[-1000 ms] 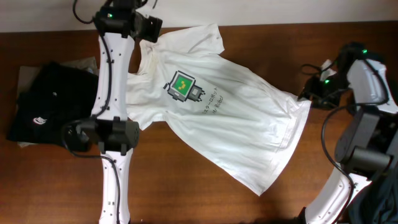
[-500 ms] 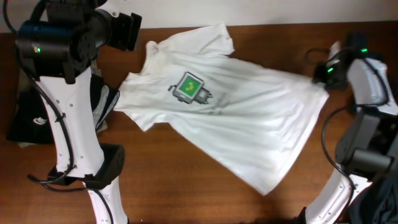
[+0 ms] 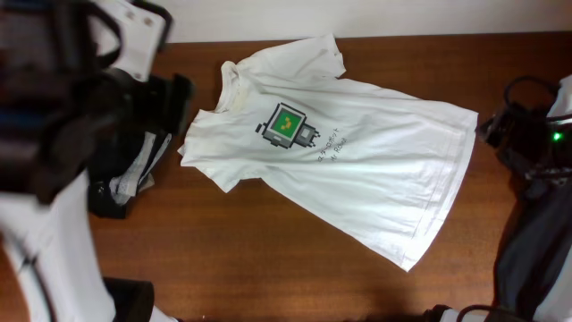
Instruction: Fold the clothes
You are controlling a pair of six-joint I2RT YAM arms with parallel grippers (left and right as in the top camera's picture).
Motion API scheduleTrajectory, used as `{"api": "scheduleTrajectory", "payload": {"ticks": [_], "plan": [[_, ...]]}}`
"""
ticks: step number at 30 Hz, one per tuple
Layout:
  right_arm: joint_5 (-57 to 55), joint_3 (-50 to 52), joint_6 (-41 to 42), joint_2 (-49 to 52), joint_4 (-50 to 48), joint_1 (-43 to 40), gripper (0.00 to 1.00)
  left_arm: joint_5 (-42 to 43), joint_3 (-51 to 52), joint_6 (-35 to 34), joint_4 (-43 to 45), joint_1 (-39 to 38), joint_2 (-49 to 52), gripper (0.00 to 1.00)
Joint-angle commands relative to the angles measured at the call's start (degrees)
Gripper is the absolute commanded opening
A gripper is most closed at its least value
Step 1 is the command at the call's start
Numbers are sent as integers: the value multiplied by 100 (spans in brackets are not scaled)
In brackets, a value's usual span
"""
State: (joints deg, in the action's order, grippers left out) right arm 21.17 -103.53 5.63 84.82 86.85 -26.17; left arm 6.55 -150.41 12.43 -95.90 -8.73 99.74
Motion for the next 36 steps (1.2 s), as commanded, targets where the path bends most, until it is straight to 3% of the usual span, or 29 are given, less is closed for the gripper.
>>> {"api": "scheduleTrajectory", "payload": {"ticks": [1, 3, 6, 11, 15, 16, 17, 18, 20, 25, 30, 31, 32, 34, 36], "plan": [[48, 903, 42, 308, -44, 138, 96, 181, 2645, -345, 138, -11, 442, 75], [50, 1996, 85, 332, -579, 295, 94, 380, 4680, -461, 1047, -11, 442, 72], [116, 3759, 389, 348, -1746, 481, 92, 400, 7206, -1196, 3394, -4, 455, 72], [131, 4933, 455, 348, -2590, 667, 92, 404, 8288, -1698, 5552, -2, 636, 68], [131, 4986, 452, 348, -2551, 667, 92, 400, 8314, -1687, 6358, -11, 1648, 67], [129, 4986, 450, 348, -2524, 667, 92, 402, 8314, -1690, 6319, -11, 1803, 62], [114, 4986, 452, 348, -2514, 667, 92, 398, 8314, -1648, 6089, -11, 1832, 40], [105, 4986, 452, 348, -2518, 667, 92, 400, 8299, -1561, 5875, -11, 1814, 25], [39, 4986, 455, 348, -2540, 667, 92, 398, 8159, -1541, 5302, -4, 1799, 6], [-96, 4988, 483, 348, -2562, 667, 92, 197, 7517, -1410, 3823, -4, 1539, 1], [-535, 5490, 1342, 352, -2682, 667, 92, 184, 7490, -1414, 2669, -7, 994, 0], [-533, 5707, 1543, 358, -2736, 667, 85, 341, 7490, -1412, 2520, -11, 933, 1], [-533, 5991, 1762, 363, -2793, 667, 71, 374, 7490, -1410, 2358, -11, 918, 1], [-560, 6467, 2002, 363, -3027, 667, 66, 376, 7490, -1327, 2153, -11, 918, 1], [-1285, 6544, 2308, 363, -3163, 584, 25, 376, 7490, -1259, 1904, -11, 918, 1]]}}
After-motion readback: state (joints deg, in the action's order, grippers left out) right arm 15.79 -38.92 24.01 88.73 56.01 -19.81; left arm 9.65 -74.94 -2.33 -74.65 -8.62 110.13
